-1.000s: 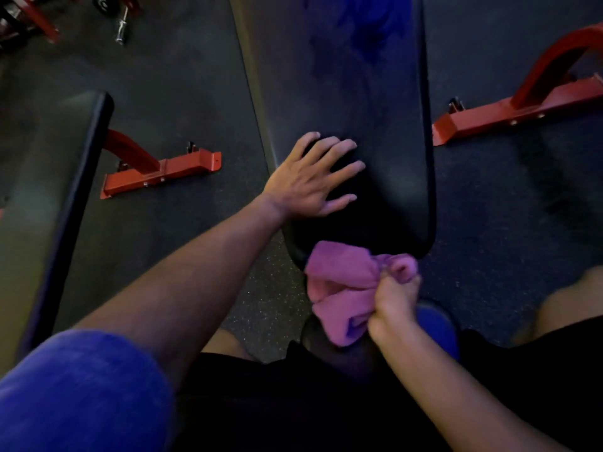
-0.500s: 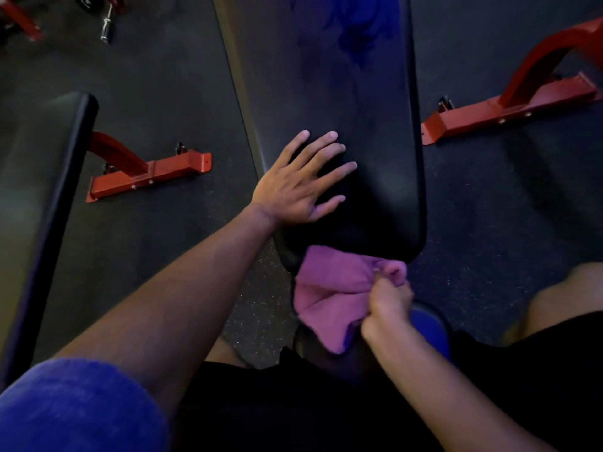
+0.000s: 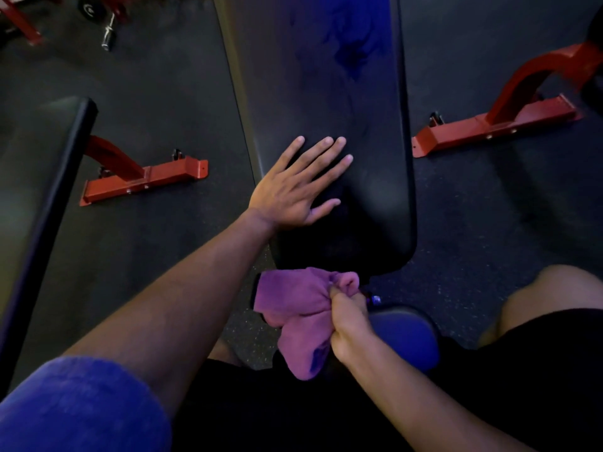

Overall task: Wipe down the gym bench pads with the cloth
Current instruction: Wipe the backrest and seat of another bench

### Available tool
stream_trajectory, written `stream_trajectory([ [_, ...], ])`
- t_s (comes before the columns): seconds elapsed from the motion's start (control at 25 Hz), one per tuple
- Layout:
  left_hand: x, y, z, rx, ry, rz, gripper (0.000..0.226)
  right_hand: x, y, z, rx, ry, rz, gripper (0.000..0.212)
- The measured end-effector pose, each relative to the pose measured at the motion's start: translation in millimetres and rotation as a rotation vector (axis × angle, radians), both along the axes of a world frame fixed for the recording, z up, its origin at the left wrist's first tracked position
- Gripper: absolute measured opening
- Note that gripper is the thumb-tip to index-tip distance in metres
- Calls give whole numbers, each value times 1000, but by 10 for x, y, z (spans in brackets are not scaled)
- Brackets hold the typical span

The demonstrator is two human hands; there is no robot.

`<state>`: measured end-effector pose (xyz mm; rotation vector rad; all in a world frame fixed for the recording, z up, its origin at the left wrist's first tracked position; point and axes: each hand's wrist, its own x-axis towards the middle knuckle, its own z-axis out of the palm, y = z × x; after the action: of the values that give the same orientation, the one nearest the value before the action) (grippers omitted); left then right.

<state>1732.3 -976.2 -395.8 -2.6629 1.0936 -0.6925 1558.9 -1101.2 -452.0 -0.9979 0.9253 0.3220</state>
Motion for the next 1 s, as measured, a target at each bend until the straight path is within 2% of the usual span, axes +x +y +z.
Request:
stream_trajectory([
  [0.08, -22, -2, -4, -8, 7, 15, 69, -22, -132, 22, 8, -37, 82, 16],
  [0.16, -49, 8, -20, -19, 11, 46, 69, -54, -284, 67, -68, -103, 67, 17],
  [0.24, -64, -1, -63, -37, 7, 68, 69, -78, -469, 151, -307, -203, -45, 20],
  [0.36, -107, -15, -91, -58, -1, 107, 69, 64, -828, 457, -791, -511, -74, 57],
  [0.6, -544, -142, -446, -260, 23, 309, 67, 691, -1100, 956, -1039, -1093, 436, 80],
  [0.72, -511, -89, -331, -301, 20, 304, 63, 1221, -1153, 1374, -1132, -1323, 538, 88],
  [0.8, -350, -13, -78, -373, -22, 361, 62, 1664, -1143, 1832, -1261, -1365, 604, 88],
  [0.84, -245, 12, 41, -417, -29, 400, 62, 1872, -1118, 2067, -1341, -1405, 703, 86],
  [0.88, -157, 11, 117, -451, -26, 429, 63, 2091, -1063, 2281, -1440, -1500, 893, 75],
  [0.92, -83, -5, 145, -467, -20, 435, 64, 2263, -914, 2448, -1452, -1569, 1034, 48],
  [0.96, -42, -42, 117, -461, -10, 430, 66, 2491, -759, 2637, -1070, -1605, 1187, 23],
  [1.0, -22, -86, 52, -440, 4, 427, 68, 2735, -640, 2829, -796, -1621, 1332, 33],
])
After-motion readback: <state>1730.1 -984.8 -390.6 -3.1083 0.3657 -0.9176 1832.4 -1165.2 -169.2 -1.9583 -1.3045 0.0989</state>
